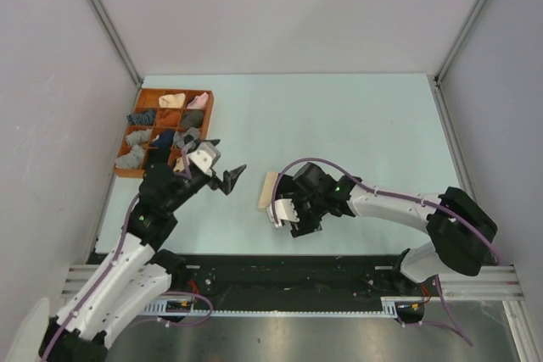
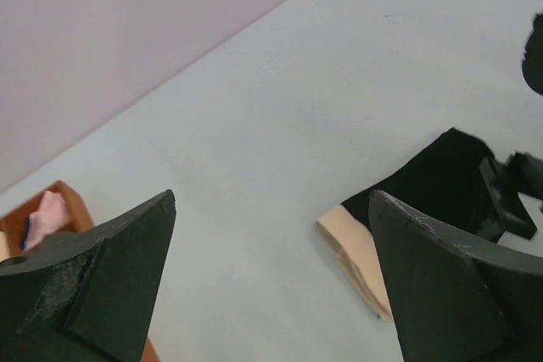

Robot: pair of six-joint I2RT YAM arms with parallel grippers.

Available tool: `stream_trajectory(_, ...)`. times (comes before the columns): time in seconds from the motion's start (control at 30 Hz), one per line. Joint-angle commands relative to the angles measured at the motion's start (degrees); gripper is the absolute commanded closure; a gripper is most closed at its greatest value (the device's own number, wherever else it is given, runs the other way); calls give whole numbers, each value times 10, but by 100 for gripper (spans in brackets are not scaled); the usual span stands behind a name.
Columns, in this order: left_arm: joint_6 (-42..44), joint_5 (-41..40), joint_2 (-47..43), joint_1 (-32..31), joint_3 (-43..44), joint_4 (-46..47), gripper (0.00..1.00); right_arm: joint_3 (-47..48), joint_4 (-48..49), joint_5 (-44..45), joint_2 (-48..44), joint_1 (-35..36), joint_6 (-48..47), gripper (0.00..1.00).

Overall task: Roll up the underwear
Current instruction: Fold the underwear at the center of the board.

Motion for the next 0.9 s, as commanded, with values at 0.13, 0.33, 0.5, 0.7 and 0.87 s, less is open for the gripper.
stream_trajectory(0.13, 108, 76, -137, 0, -101, -47, 0, -2, 97, 99, 40, 6, -1, 33)
stream_trajectory(0.33, 102, 106, -157, -2, -115, -15, 0, -5, 96, 111, 83, 15, 1, 45)
stream_trajectory(0.5, 105, 133, -163, -7, -119, -12, 0, -5, 91, 134, 113, 13, 0, 59)
stream_trajectory(0.7, 133, 179, -180, -33, -131, -6, 0, -2, 66, 122, 120, -9, -1, 87)
stream_trajectory(0.87, 171, 187, -174, -100, -116, -40, 3, 28, -61, 1, 83, -64, -18, 89)
